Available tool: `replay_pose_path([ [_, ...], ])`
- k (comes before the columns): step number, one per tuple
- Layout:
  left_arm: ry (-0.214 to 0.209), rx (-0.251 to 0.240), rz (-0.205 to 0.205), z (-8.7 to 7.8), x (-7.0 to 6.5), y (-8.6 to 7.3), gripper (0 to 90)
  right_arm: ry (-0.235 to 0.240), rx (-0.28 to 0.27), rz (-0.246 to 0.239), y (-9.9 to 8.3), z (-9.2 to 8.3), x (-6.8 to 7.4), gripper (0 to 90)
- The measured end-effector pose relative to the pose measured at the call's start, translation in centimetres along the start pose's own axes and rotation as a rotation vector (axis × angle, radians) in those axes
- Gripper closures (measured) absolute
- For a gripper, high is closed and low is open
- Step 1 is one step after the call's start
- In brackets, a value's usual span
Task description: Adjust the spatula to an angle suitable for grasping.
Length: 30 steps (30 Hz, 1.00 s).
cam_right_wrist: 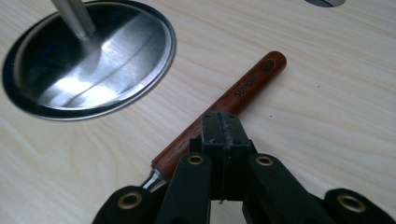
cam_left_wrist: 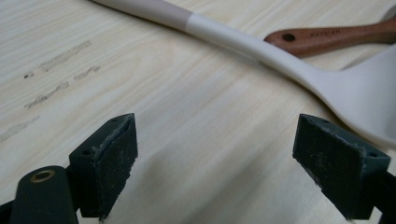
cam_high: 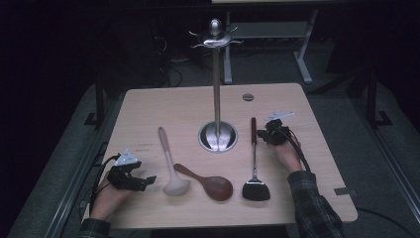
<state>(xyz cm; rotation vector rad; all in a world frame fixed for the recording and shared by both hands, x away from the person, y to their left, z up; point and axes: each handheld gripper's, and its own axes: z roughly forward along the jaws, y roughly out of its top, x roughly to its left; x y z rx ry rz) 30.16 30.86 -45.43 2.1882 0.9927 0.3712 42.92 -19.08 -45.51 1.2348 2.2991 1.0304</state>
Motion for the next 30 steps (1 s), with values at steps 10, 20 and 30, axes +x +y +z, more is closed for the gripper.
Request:
replay_pose_path([
  [10, -0.004, -0.008, -0.007, -0.1, 0.2, 0.0, 13.5, 0.015, 0.036, -0.005, -0.2, 0.8, 0.5, 89.9],
  [20, -0.006, -0.006, -0.005, -0.1, 0.2, -0.1, 13.5, 0.067, 0.042, -0.049, 0.0, 1.3, 1.8, 89.9],
  [30, -0.007, -0.007, -0.011, -0.1, 0.2, -0.1, 13.5, 0.113, 0.043, -0.089, 0.3, 1.8, 3.1, 89.9],
])
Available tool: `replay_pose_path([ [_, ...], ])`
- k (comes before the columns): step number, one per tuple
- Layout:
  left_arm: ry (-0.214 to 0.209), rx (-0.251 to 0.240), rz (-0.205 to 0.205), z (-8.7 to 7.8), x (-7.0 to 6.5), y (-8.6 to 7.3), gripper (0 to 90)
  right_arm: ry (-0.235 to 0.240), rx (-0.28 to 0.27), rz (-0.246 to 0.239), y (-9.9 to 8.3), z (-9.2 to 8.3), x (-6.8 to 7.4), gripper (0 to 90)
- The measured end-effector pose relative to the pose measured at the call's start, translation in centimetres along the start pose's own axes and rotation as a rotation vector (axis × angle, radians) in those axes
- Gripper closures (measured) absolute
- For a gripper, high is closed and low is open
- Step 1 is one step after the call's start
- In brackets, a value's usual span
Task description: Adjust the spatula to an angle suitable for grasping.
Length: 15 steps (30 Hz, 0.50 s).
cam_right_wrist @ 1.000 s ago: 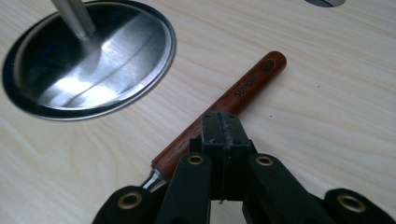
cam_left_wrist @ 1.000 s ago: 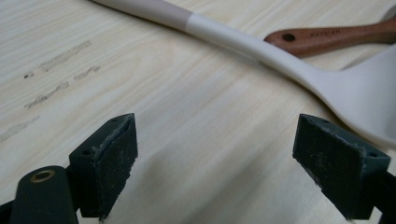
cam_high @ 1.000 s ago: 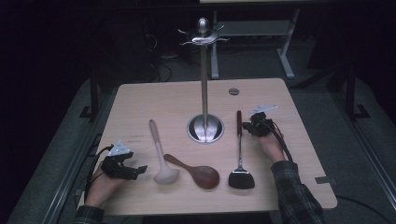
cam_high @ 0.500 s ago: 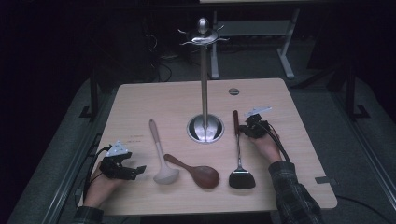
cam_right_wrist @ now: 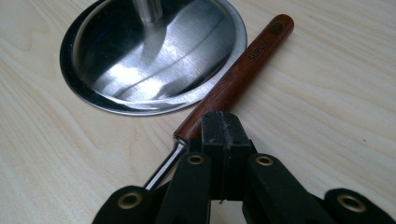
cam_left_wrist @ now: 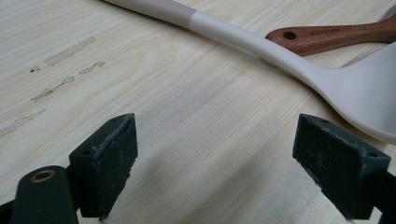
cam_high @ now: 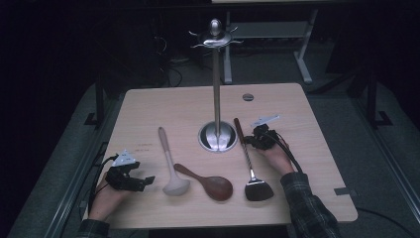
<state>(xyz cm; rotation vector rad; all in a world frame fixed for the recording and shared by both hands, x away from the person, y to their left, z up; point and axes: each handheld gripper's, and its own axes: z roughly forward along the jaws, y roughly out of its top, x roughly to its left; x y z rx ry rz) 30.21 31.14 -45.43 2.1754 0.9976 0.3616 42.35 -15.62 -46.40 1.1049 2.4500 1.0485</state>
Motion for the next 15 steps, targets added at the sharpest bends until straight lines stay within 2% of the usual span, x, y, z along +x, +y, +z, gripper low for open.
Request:
replay_pose_path([
  [3, 0.003, -0.001, -0.004, -0.1, 0.0, 0.0, 13.5, -0.003, -0.007, 0.002, 0.1, -0.7, 0.0, 89.9],
  [5, 0.005, -0.005, -0.009, -0.1, 0.0, -0.1, 13.5, -0.003, 0.007, 0.000, 0.2, -1.5, 0.3, 89.9],
  [6, 0.004, 0.000, -0.010, -0.2, 0.1, -0.1, 13.5, 0.000, 0.007, -0.019, 0.2, -2.0, 0.6, 89.8],
  [9, 0.006, 0.000, -0.015, -0.2, 0.3, -0.2, 13.5, 0.023, 0.034, -0.034, -0.2, -3.3, 1.6, 89.9],
  [12, 0.008, -0.001, -0.021, -0.3, 0.3, -0.2, 13.5, 0.050, 0.052, -0.003, -0.8, -4.2, 2.8, 89.9],
  [15, 0.011, 0.000, -0.023, -0.3, 0.3, -0.3, 13.5, 0.062, 0.069, -0.027, -1.4, -4.8, 4.3, 89.8],
])
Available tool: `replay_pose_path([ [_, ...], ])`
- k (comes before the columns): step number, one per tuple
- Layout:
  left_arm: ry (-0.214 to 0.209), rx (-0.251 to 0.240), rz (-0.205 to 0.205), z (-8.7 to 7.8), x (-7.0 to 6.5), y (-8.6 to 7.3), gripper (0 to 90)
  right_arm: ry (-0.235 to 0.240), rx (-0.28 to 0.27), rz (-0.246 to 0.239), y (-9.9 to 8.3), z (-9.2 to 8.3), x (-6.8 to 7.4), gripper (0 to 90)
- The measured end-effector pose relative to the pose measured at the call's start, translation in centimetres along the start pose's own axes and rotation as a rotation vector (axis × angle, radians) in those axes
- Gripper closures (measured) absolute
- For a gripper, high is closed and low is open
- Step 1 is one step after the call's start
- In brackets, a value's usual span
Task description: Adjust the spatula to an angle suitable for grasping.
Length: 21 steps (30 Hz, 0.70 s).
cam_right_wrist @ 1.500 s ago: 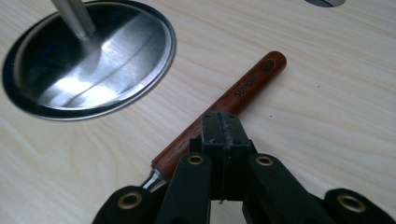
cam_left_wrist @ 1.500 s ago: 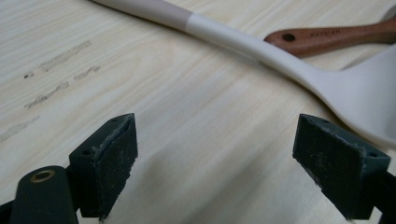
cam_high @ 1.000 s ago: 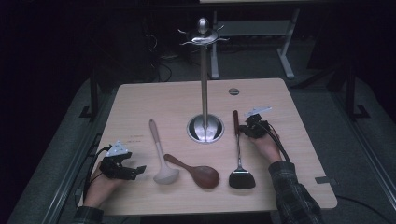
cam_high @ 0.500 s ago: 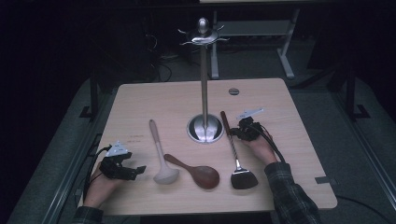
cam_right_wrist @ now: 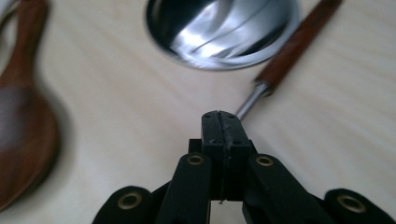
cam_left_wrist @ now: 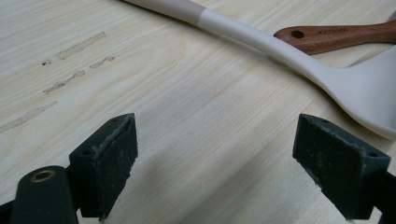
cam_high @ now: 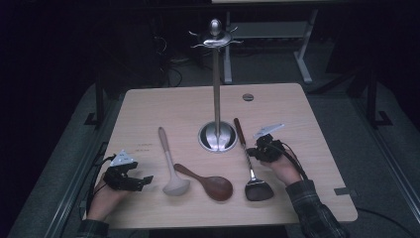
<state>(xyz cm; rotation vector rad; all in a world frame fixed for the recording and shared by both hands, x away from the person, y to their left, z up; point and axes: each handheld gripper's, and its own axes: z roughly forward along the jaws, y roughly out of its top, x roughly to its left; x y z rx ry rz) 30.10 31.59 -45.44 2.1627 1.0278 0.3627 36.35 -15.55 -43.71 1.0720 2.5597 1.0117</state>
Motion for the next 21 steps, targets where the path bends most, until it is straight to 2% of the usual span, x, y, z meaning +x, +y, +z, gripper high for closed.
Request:
replay_pose_path([
  [5, -0.001, -0.002, 0.000, 0.0, 0.0, 0.0, 13.5, 0.030, 0.037, -0.015, -1.2, -0.5, 2.4, 89.9],
  [7, -0.001, -0.001, 0.001, 0.0, 0.0, 0.0, 13.5, 0.042, 0.044, -0.016, -1.6, -0.6, 3.0, 89.8],
  [10, 0.001, 0.001, 0.005, 0.0, -0.1, 0.0, 13.5, 0.044, 0.081, -0.025, -2.2, -0.2, 3.8, 89.9],
  [12, 0.000, -0.003, 0.004, 0.0, -0.1, 0.0, 13.5, 0.045, 0.097, -0.033, -2.5, -0.1, 4.0, 89.8],
  [21, 0.000, 0.001, -0.001, 0.0, -0.1, -0.1, 13.5, 0.039, 0.120, -0.011, -2.7, 0.3, 3.9, 89.8],
])
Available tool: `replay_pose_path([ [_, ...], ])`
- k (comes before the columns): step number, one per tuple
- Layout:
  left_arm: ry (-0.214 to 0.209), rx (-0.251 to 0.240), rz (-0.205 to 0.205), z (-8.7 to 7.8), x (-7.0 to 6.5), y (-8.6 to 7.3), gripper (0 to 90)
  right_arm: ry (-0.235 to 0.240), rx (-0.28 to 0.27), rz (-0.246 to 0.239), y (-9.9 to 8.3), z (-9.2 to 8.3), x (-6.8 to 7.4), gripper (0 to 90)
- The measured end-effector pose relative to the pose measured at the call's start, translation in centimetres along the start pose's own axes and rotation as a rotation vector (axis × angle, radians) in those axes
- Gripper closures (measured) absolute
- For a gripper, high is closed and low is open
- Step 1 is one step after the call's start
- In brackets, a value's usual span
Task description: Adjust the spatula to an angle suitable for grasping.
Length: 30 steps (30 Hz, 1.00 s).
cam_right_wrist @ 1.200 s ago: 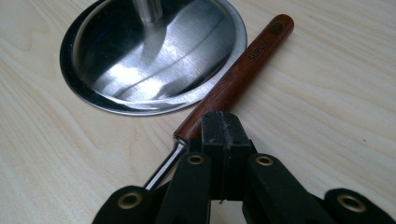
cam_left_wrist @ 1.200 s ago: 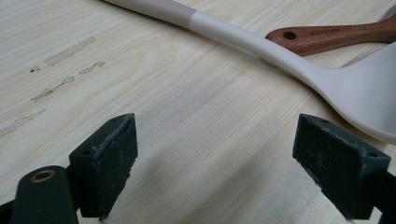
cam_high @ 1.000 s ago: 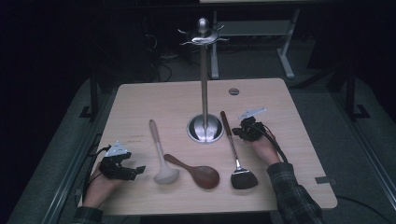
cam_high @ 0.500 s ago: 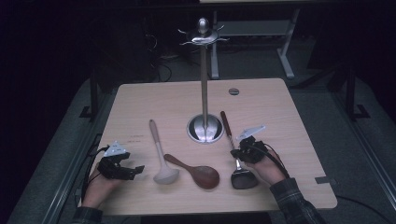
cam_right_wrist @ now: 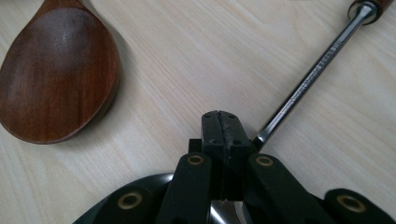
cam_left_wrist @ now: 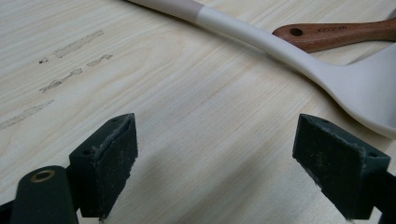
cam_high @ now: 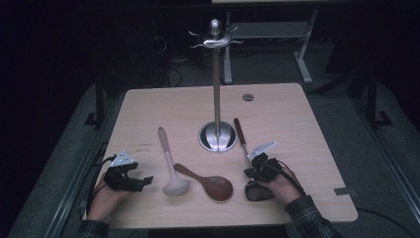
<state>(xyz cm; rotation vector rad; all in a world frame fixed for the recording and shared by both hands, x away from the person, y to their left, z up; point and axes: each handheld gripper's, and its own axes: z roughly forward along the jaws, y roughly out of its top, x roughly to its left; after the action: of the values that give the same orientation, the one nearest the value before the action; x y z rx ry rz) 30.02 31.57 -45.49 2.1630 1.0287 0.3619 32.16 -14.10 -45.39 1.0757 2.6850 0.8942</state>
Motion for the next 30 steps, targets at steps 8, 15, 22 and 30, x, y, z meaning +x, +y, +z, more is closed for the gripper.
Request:
replay_pose_path([
  [8, 0.001, 0.001, -0.002, -0.1, 0.0, 0.0, 13.5, -0.017, 0.009, 0.007, -0.3, -0.2, -0.3, 89.8],
  [15, 0.001, 0.000, -0.004, -0.1, 0.0, 0.0, 13.5, -0.048, 0.002, 0.058, -1.4, -1.2, -1.8, 89.8],
  [22, -0.003, -0.001, -0.010, -0.1, 0.2, -0.1, 13.5, -0.090, -0.008, 0.118, -2.6, -2.5, -3.8, 89.8],
  [30, -0.006, -0.014, -0.015, -0.2, 0.5, -0.2, 13.5, -0.140, -0.009, 0.157, -3.1, -3.1, -5.9, 89.8],
])
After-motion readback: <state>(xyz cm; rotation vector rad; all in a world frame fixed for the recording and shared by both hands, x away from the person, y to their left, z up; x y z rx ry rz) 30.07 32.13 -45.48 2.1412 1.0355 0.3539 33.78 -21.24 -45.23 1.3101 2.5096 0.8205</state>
